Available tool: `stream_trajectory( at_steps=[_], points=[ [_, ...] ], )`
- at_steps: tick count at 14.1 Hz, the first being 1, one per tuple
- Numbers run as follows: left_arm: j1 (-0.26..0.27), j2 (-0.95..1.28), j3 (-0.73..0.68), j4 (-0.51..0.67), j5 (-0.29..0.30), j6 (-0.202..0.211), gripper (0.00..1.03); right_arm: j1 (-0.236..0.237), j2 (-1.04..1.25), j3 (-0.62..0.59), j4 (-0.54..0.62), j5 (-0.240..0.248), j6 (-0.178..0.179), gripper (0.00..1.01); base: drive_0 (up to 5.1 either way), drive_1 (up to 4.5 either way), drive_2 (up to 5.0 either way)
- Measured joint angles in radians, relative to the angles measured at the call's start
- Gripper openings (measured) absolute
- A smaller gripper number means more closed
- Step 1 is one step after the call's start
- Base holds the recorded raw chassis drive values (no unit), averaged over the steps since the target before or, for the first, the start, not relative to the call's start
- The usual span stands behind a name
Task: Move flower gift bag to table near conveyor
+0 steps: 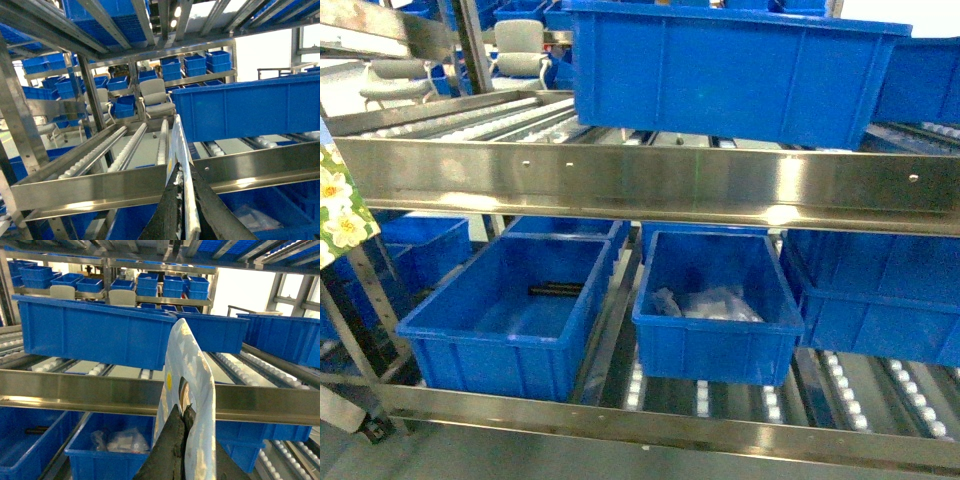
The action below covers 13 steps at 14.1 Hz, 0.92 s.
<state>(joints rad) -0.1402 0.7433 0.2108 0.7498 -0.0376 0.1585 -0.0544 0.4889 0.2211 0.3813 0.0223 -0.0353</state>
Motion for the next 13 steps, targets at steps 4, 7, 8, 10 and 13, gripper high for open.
stream_trajectory(
  at_steps=[4, 7, 8, 10, 13],
  points=[
    [0.0, 0.0, 0.0, 0.0, 0.0, 0.0, 0.02, 0.0, 0.0, 0.0, 0.0, 0.0, 0.0, 0.02, -4.8, 1.4, 3.5],
    [0.0, 0.0, 0.0, -0.001, 0.0, 0.0, 0.02, 0.0, 0.0, 0.0, 0.0, 0.0, 0.0, 0.02, -4.6, 1.53, 3.7],
    [0.0, 0.0, 0.0, 0.001, 0.0, 0.0, 0.02, 0.0, 0.0, 0.0, 0.0, 0.0, 0.0, 0.02, -4.6, 1.53, 3.7],
    [0.0, 0.001, 0.0, -0.002, 0.0, 0.0, 0.02, 0.0, 0.0, 0.0, -0.001, 0.0, 0.0, 0.02, -4.6, 1.53, 3.7],
    [0.0, 0.0, 0.0, 0.0, 0.0, 0.0, 0.02, 0.0, 0.0, 0.0, 0.001, 0.0, 0.0, 0.02, -4.6, 1.53, 3.7]
  ],
)
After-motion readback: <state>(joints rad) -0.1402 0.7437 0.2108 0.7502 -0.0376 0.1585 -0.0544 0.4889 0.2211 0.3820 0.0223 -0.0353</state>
